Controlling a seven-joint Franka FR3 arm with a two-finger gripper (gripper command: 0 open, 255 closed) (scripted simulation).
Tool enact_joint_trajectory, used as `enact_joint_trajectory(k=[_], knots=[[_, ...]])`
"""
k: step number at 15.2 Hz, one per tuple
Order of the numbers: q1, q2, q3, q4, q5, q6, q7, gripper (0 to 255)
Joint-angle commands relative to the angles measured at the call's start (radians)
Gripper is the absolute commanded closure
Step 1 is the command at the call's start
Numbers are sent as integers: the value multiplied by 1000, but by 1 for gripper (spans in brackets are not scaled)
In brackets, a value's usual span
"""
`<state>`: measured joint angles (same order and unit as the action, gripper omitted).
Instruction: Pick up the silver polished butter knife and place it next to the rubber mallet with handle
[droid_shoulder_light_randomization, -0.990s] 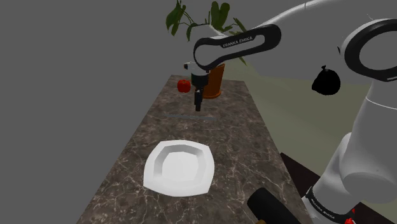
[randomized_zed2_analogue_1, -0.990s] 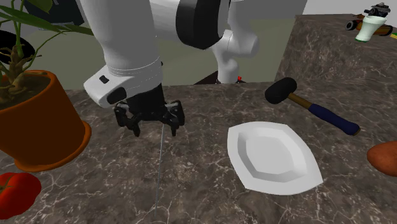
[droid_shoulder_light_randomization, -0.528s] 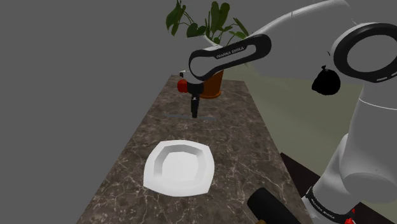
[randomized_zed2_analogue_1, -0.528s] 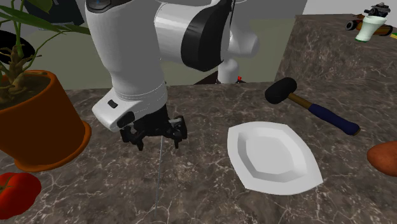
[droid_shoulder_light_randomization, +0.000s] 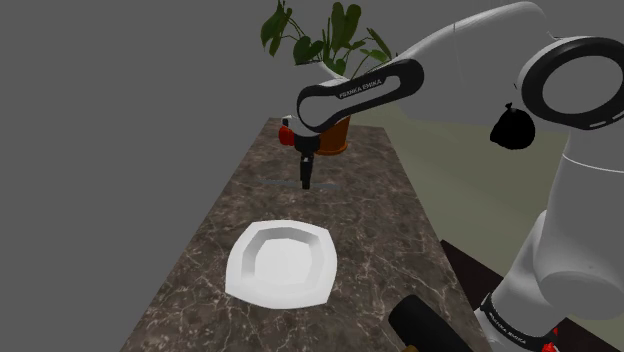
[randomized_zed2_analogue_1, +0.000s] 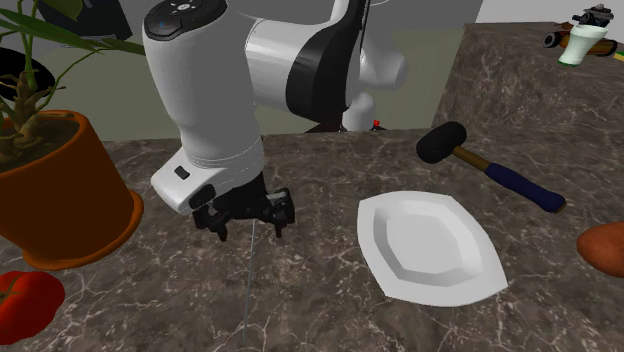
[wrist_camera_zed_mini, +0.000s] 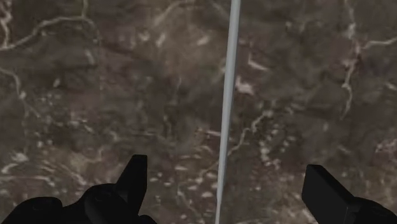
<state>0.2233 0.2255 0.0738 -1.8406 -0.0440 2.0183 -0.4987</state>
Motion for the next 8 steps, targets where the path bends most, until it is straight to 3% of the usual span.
enact_joint_trajectory(k=[1,2,8], knots=[[0,0,0,0,0,0,0,0],[0,0,0,0,0,0,0,255],[0,0,0,0,0,0,0,255]])
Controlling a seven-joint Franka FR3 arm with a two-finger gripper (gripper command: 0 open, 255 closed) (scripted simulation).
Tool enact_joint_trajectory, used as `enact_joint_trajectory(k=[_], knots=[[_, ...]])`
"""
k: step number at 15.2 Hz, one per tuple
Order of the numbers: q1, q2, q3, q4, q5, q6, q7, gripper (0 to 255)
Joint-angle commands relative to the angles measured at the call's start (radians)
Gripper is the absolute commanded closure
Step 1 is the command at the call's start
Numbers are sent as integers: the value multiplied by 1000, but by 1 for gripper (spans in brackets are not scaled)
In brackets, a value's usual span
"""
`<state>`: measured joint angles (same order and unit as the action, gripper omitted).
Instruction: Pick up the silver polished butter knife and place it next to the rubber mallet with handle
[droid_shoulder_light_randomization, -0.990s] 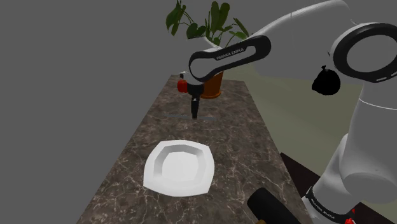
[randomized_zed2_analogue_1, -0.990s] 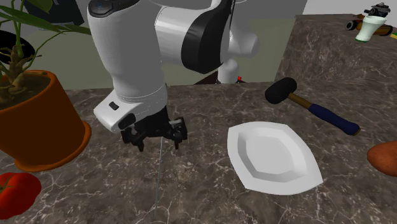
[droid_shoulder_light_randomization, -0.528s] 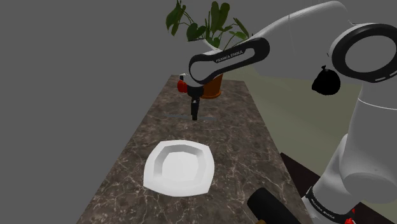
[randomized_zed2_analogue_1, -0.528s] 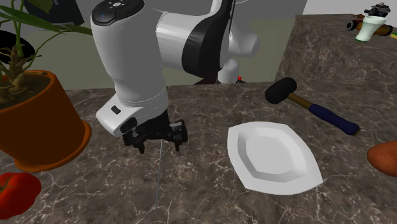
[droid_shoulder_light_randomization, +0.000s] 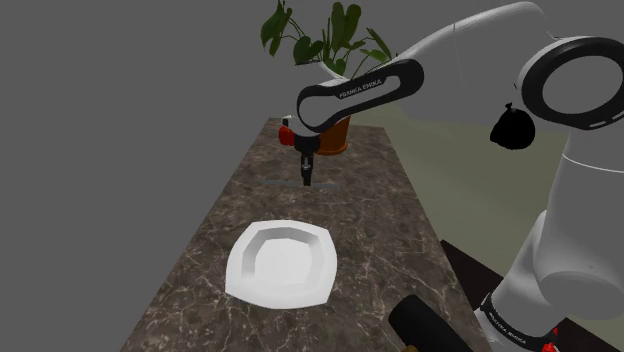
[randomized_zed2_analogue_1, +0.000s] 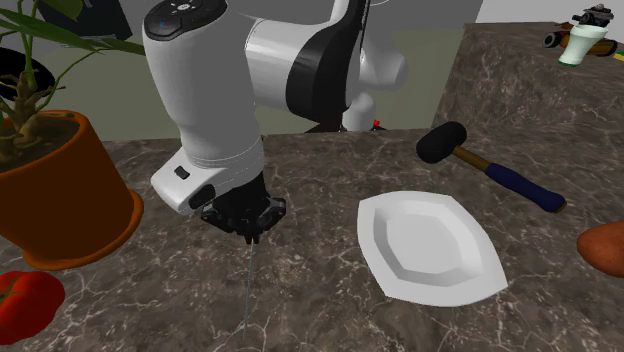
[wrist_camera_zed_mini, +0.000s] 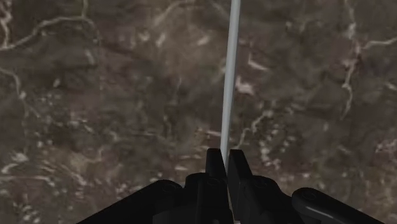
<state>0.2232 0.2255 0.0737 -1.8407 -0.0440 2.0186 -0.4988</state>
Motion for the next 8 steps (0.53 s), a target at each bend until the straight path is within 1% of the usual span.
enact_joint_trajectory(k=[1,3,8], knots=[[0,0,0,0,0,0,0,255],[0,0,0,0,0,0,0,255],[0,-21,1,41,3,-61,-3,255]])
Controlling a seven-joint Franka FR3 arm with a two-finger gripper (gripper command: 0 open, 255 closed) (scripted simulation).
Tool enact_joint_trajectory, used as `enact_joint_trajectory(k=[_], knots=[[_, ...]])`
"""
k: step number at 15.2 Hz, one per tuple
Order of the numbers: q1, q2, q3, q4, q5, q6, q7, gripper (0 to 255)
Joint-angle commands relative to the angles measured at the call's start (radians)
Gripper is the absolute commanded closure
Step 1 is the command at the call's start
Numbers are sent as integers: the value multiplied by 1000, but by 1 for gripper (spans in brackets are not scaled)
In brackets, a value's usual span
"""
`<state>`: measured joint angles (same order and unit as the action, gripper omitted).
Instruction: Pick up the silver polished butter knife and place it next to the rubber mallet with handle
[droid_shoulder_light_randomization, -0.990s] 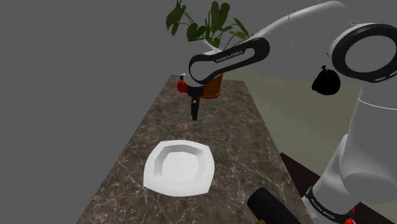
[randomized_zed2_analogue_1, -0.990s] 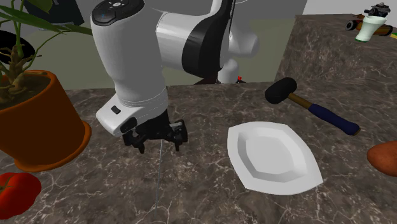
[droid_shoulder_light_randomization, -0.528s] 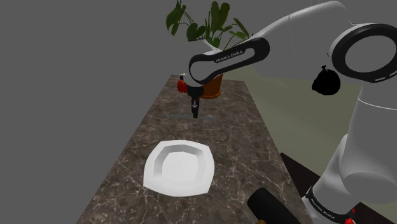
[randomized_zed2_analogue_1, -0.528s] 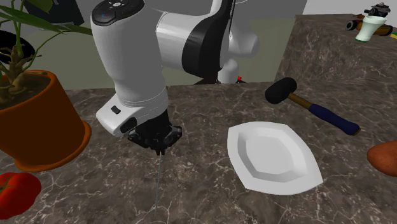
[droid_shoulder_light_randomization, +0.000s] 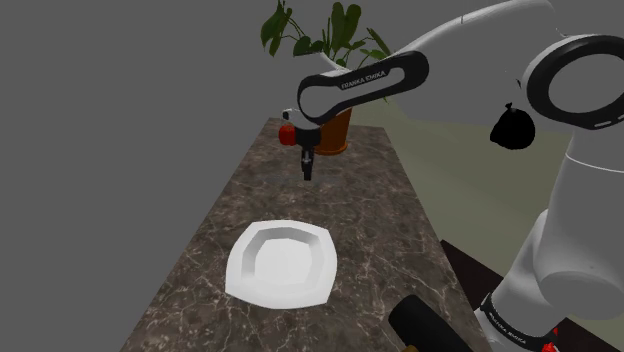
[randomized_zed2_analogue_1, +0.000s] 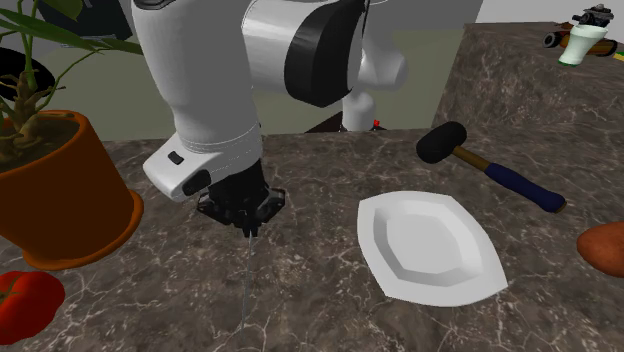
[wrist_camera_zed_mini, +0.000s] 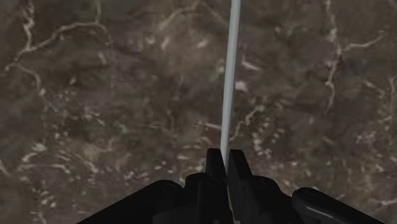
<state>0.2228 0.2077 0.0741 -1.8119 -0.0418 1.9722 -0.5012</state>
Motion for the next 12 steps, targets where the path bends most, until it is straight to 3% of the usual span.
enact_joint_trajectory(k=[1,12], knots=[[0,-6,0,21,1,-27,-1,255],[0,-32,1,135,5,-167,-6,255]])
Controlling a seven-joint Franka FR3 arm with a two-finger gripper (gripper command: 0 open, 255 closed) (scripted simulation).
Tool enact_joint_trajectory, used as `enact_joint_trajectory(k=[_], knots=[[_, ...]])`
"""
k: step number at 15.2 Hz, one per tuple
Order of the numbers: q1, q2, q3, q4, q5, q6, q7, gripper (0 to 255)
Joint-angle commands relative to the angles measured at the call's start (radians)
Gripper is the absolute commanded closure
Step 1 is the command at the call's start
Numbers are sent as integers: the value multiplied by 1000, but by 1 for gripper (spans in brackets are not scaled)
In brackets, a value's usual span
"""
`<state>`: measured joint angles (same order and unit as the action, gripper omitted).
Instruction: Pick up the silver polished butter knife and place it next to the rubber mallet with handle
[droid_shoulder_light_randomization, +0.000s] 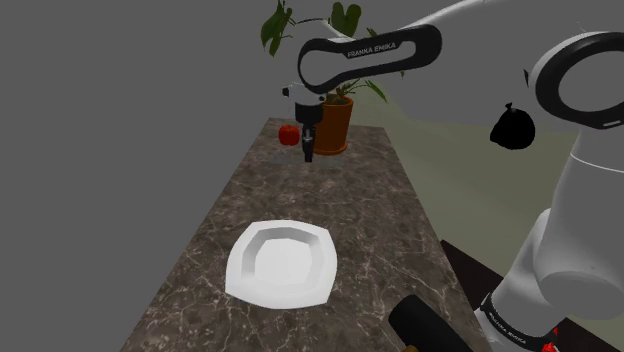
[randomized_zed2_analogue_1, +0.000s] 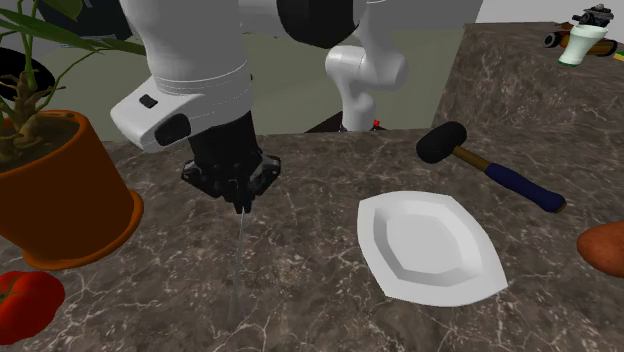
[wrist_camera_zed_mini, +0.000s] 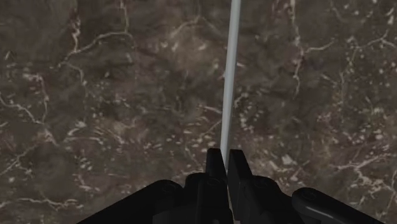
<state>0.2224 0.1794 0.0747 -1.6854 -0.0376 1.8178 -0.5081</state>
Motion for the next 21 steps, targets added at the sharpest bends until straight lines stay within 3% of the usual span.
enact_joint_trajectory(k=[1,12,21], knots=[[1,-5,1,20,1,-26,1,255],[2,-2,2,172,1,-174,-2,255],[16,-376,16,-276,34,-100,22,255]])
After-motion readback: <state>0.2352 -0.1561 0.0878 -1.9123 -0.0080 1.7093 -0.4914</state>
